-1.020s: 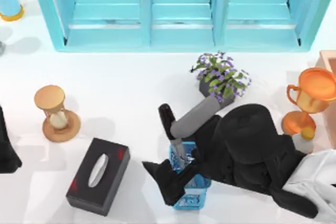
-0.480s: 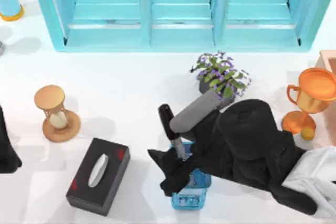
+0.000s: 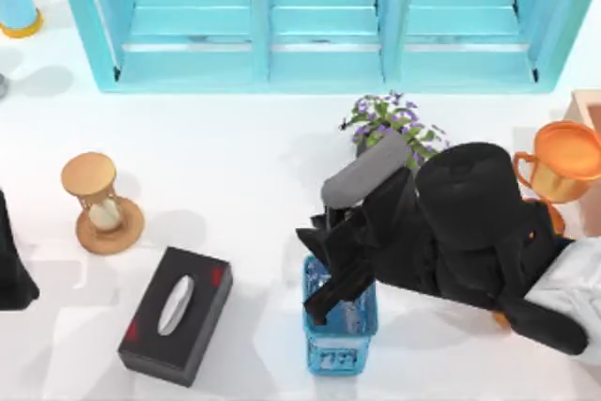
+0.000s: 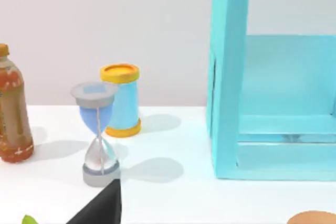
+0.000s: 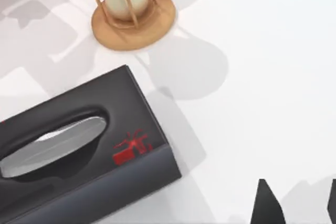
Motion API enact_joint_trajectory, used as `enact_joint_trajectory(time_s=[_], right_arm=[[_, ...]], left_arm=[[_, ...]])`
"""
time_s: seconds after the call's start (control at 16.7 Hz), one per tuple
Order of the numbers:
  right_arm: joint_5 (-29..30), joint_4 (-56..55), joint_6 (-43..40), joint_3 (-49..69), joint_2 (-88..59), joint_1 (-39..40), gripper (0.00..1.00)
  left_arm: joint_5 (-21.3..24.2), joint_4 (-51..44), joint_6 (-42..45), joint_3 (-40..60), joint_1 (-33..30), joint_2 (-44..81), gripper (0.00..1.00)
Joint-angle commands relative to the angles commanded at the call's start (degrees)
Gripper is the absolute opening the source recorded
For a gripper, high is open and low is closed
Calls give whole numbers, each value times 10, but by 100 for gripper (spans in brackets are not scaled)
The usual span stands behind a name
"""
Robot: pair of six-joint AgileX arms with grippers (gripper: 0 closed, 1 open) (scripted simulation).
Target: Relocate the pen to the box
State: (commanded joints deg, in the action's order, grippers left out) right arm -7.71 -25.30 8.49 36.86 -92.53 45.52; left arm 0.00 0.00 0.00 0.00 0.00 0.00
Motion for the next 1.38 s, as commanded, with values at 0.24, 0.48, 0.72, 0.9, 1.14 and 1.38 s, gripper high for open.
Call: enact_joint_trajectory(time_s=[0.24,0.48,0.72,0.9,1.14,1.38], right_arm=[[-67,151,-48,31,95,-75,0],[-145,334,-100,63,216,-166,0],[-206,453,-138,83,316,-241,0],[-223,478,-148,88,341,-261,0],[-222,478,-146,88,338,-259,0],[-210,512,-148,151,302,-324,0]], left_arm=[[0,0,0,0,0,0,100],[0,0,0,0,0,0,100],[0,0,0,0,0,0,100],[0,0,0,0,0,0,100],[0,0,0,0,0,0,100],[0,0,0,0,0,0,100]])
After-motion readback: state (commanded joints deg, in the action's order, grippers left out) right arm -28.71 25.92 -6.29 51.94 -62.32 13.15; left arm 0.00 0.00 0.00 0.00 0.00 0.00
